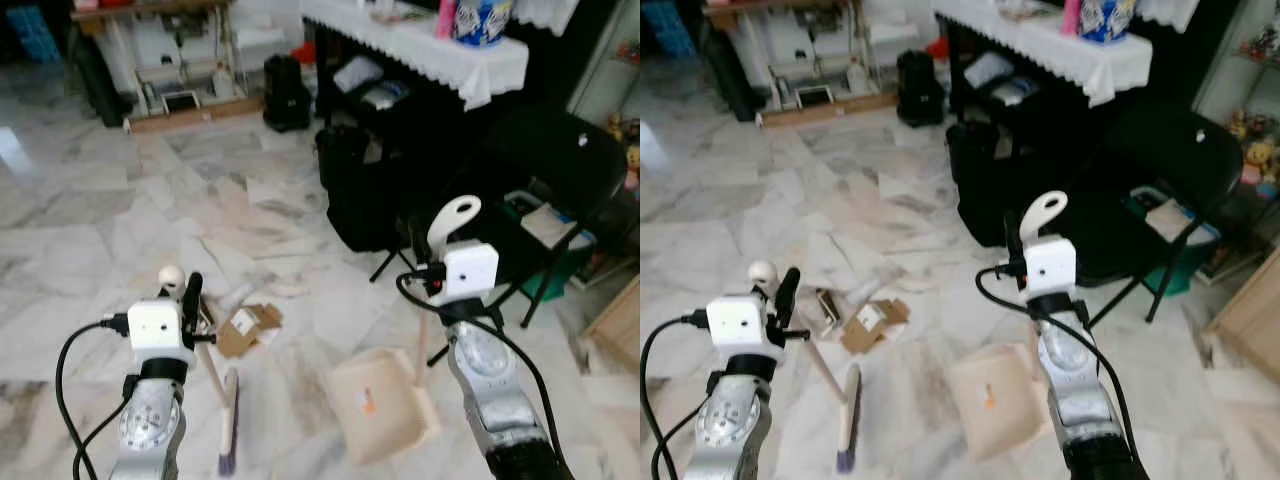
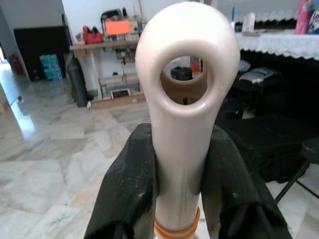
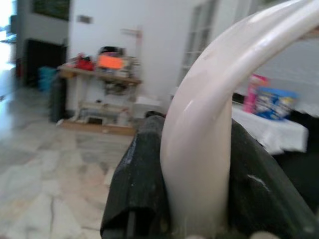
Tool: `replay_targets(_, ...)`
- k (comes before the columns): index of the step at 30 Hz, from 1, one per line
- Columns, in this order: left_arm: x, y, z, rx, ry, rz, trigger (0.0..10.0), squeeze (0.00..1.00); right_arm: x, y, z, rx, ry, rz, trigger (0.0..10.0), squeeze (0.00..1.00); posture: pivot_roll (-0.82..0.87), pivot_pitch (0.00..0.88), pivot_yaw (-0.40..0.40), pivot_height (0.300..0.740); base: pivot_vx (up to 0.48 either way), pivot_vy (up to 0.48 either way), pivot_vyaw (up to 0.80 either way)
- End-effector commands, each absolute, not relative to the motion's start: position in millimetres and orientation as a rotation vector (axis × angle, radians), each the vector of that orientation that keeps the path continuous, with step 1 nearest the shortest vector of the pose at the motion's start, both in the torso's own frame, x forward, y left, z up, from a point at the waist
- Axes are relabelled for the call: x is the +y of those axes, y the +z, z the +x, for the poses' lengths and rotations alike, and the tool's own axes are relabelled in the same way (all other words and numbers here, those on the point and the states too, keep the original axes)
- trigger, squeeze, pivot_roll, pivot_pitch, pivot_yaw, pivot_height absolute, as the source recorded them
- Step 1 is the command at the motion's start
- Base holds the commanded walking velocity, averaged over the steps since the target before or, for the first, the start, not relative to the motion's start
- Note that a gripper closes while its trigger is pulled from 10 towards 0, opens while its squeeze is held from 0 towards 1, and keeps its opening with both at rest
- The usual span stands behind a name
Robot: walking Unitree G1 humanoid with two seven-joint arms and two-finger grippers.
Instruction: Sweep floor
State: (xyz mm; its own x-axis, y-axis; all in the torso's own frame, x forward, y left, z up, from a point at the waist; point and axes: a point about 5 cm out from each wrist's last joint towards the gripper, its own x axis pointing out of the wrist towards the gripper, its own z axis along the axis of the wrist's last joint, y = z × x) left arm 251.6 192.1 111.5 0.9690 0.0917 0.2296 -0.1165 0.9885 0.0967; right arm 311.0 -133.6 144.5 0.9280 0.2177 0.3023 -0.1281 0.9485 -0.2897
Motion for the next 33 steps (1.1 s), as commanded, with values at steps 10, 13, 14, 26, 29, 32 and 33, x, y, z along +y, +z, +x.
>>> replay_targets(10,197.3,120.4,254.2,-0.268,0.122,0.124,10.0,0.0,-123.9,156.9,310.3,-0.392,0.23,-0.223,10.0,0.0,0.07,0.008,0.003,0.74,0.299,0.0,0.29)
replay_targets(13,197.7,119.9,254.1,-0.266,0.126,0.124,10.0,0.0,-120.5,160.2,309.7,-0.407,0.238,-0.242,10.0,0.0,0.07,0.013,0.003,0.74,0.299,0.0,0.0)
replay_targets(14,197.7,120.0,254.2,-0.266,0.126,0.125,10.0,0.0,-120.5,160.5,309.7,-0.41,0.237,-0.244,10.0,0.0,0.07,0.013,0.003,0.74,0.3,0.0,0.0)
replay_targets(26,199.3,121.0,254.8,-0.27,0.134,0.126,10.0,0.0,-113.8,162.2,308.7,-0.412,0.276,-0.224,10.0,0.0,0.07,0.031,0.004,0.74,0.299,0.0,0.35)
replay_targets(29,199.1,121.4,254.9,-0.271,0.135,0.125,10.0,0.0,-112.1,162.7,308.0,-0.417,0.287,-0.244,10.0,0.0,0.07,0.033,0.003,0.74,0.299,0.0,0.0)
replay_targets(32,198.5,121.9,255.1,-0.273,0.134,0.124,10.0,0.0,-112.1,163.3,307.1,-0.423,0.292,-0.243,10.0,0.0,0.07,0.035,0.004,0.74,0.3,0.0,0.7)
replay_targets(33,198.5,121.9,255.1,-0.273,0.133,0.123,10.0,0.0,-112.3,163.1,307.2,-0.42,0.289,-0.238,10.0,0.0,0.07,0.035,0.004,0.74,0.3,0.0,0.8)
